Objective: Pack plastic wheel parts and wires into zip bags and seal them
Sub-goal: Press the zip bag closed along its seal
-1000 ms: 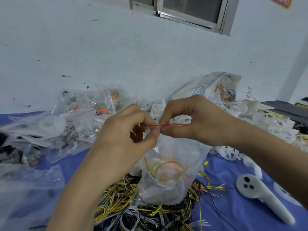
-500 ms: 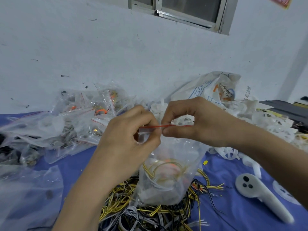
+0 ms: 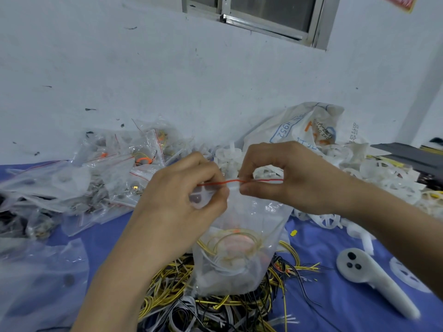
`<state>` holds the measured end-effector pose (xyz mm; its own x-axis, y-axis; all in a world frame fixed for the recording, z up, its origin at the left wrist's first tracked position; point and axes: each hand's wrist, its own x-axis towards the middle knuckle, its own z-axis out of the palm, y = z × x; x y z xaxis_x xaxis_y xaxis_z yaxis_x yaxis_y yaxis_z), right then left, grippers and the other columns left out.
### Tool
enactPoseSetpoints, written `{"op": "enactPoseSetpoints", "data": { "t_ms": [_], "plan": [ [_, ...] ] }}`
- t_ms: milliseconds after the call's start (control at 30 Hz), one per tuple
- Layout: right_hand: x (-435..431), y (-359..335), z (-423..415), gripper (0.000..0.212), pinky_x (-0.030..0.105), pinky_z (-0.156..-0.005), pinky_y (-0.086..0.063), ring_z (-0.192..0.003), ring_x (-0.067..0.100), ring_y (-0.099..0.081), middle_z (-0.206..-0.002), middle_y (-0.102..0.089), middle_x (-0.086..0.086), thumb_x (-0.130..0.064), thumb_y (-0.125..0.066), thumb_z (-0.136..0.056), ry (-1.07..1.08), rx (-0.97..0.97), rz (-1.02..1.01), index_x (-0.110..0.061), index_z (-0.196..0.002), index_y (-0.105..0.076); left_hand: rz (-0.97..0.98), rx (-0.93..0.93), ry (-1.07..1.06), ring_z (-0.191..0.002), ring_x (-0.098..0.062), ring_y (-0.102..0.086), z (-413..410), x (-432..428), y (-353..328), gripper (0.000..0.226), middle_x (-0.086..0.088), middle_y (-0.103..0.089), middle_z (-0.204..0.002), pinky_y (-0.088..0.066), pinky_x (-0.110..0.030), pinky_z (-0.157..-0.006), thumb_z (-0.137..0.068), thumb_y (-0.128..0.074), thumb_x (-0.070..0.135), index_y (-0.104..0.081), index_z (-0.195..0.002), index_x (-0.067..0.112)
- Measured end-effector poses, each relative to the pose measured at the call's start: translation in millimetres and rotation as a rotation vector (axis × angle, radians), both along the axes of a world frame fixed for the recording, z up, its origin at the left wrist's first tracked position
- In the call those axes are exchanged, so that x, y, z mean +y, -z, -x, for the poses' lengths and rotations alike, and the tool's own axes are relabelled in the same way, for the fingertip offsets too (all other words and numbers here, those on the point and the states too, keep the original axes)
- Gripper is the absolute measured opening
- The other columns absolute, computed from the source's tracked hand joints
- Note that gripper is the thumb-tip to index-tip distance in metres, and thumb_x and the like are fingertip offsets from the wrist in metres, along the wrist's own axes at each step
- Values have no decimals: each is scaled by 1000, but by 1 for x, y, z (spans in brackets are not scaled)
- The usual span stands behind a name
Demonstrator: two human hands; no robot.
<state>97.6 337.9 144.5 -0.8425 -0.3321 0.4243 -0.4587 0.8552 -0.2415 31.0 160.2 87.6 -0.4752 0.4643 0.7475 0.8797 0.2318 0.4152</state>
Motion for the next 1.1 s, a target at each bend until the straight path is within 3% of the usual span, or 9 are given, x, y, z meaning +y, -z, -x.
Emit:
{"op": "enactPoseSetpoints", "data": {
  "t_ms": [133, 300, 433, 567, 933, 1100],
  "plan": [
    [-3, 1, 0, 6, 27, -75, -45, -79, 15, -58, -82, -63, -2, -12, -73, -81, -46, 59, -78, -7, -83, -70, 22, 17, 15, -76, -1, -52, -1, 1, 0, 21, 11, -54, -77, -37, -13, -64, -79, -49, 43, -61, -71, 27],
    [4, 1, 0, 6, 36, -77, -45, -80, 19, -59, -82, -64, 3, -10, -71, -83, -31, 78, -78, -6, -81, -69, -12, 15, -7, -74, -1, -53, 2, -3, 0, 12, 8, -53, -73, -37, -10, -64, -77, -62, 28, -63, -68, 20],
    [4, 3, 1, 7, 30, -75, -44, -79, 19, -57, -82, -64, 2, -12, -71, -83, -33, 114, -119, -6, -82, -69, -15, 15, -1, -72, 1, -52, 4, -5, 0, 11, 9, -53, -71, -34, -6, -64, -77, -63, 23, -60, -67, 21],
    [9, 0, 0, 8, 20, -74, -41, -77, 13, -54, -78, -61, -4, -13, -72, -82, -5, 119, -87, -7, -80, -68, -51, -25, 22, -72, -7, -55, 9, -10, 0, 13, 7, -53, -75, -38, -13, -62, -78, -63, 26, -58, -66, 25],
    [22, 5, -2, 16, 30, -72, -43, -78, 20, -56, -77, -60, -4, -20, -69, -82, 17, 174, -94, -5, -77, -64, -20, -33, 12, -71, -9, -54, 9, -14, -1, 14, 7, -51, -74, -35, -12, -62, -78, -62, 25, -58, -65, 21],
    [28, 5, -4, 9, 22, -79, -42, -82, 12, -57, -80, -63, -8, -17, -70, -82, 54, 115, 23, -8, -81, -67, -11, -13, 3, -71, -7, -52, 11, -17, -2, 17, 7, -50, -74, -34, -12, -63, -79, -61, 30, -56, -65, 22]
  ]
}}
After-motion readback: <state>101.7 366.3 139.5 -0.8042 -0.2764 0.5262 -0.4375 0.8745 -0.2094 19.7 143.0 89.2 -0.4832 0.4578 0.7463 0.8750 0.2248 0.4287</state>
